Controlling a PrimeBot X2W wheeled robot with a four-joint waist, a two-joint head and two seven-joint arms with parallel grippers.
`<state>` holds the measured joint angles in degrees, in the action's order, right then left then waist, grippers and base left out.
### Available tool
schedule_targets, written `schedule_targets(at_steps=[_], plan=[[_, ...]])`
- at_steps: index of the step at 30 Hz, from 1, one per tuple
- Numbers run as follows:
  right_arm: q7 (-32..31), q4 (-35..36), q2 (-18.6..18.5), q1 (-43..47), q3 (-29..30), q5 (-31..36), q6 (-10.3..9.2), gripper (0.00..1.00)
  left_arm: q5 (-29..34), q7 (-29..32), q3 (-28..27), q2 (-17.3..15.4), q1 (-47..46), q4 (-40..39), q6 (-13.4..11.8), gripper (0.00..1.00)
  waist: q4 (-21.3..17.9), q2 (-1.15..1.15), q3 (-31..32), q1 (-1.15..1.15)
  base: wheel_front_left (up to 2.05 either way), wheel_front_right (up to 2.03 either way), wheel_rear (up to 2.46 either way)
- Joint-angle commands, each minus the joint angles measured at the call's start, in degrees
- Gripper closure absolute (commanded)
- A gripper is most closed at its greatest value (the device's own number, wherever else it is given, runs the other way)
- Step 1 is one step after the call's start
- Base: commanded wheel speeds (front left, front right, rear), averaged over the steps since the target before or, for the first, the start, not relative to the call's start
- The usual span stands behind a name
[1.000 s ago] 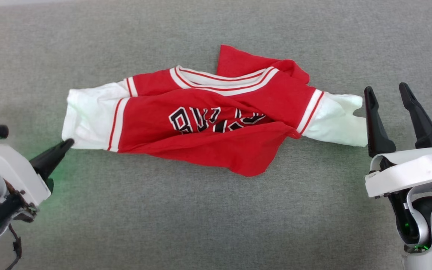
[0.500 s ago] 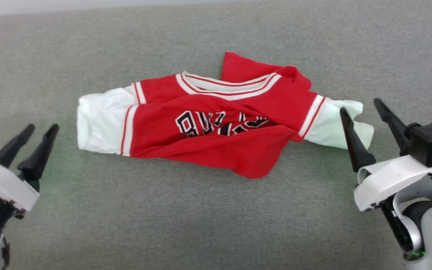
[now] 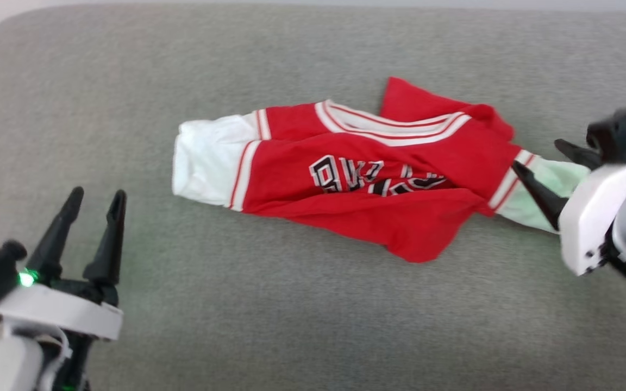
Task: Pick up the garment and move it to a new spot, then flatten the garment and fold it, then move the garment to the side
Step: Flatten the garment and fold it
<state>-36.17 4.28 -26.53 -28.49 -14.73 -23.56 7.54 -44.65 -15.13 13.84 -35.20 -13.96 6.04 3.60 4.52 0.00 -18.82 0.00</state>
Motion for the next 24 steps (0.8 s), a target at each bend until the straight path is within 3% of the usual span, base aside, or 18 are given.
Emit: schedule_targets(at_steps=[1, 8, 13, 16, 17, 18, 19, 20, 22, 24], plan=[[-2.72, -0.81, -1.49, -2.11, -0.84, -1.74, -0.09, 0.00, 2.24, 0.03, -2.25, 2.27, 1.84, -1.05, 0.59, 0.00, 2.79, 0.00, -1.69, 0.00, 0.00, 0.00, 0.00], [-17.16, -4.32, -6.52, -9.98, -3.22, -7.63, -0.09, 0.00, 8.54, 0.02, -8.81, 10.87, 6.06, -2.69, 3.38, 0.00, 6.52, 0.00, -4.12, 0.00, 0.00, 0.00, 0.00], [-23.46, -4.87, -8.24, -11.68, -3.95, -10.55, -0.09, 0.00, 9.93, 0.03, -10.26, 12.96, 6.39, -2.29, 3.88, 0.00, 7.81, 0.00, -5.10, 0.00, 0.00, 0.00, 0.00], [-24.57, -4.12, -7.25, -11.48, -4.33, -10.76, -0.09, 0.00, 8.98, 0.02, -10.12, 12.98, 6.16, -2.83, 3.91, 0.00, 7.95, 0.00, -5.58, 0.00, 0.00, 0.00, 0.00], [-24.74, -3.69, -7.24, -11.41, -4.77, -10.83, -0.09, 0.17, 8.78, 0.03, -10.06, 12.87, 6.11, -2.89, 3.92, 0.00, 7.90, 0.00, -5.70, 0.00, 0.00, 0.00, 0.00], [-24.50, -3.25, -7.33, -11.53, -5.01, -10.85, -0.09, 0.24, 8.63, 0.02, -10.01, 12.73, 6.05, -2.94, 3.93, 0.00, 7.81, 0.00, -5.82, 0.00, 0.00, 0.00, 0.00], [-24.31, -3.15, -7.44, -11.67, -5.16, -11.08, -0.09, 0.54, 8.44, 0.03, -9.97, 12.61, 6.05, -2.94, 3.92, 0.00, 7.64, 0.00, -5.90, 0.00, 0.00, 0.00, 0.00], [-24.21, -2.89, -7.57, -11.78, -5.41, -11.43, -0.09, 0.61, 8.38, 0.02, -9.87, 12.50, 5.97, -2.96, 3.93, 0.00, 7.44, 0.00, -5.95, 0.00, 0.00, 0.00, 0.00], [-23.64, -2.17, -8.05, -12.18, -5.65, -11.78, -0.09, 1.00, 8.25, 0.02, -9.80, 12.38, 5.90, -3.16, 3.93, 0.00, 6.99, 0.00, -5.99, 0.00, 0.00, 0.00, 0.00], [-23.01, -1.48, -8.37, -12.39, -5.61, -12.13, -0.09, 1.00, 7.84, 0.02, -9.84, 12.41, 5.88, -3.51, 3.94, 0.00, 6.52, 0.00, -6.06, 0.00, 0.00, 0.00, 0.00]])
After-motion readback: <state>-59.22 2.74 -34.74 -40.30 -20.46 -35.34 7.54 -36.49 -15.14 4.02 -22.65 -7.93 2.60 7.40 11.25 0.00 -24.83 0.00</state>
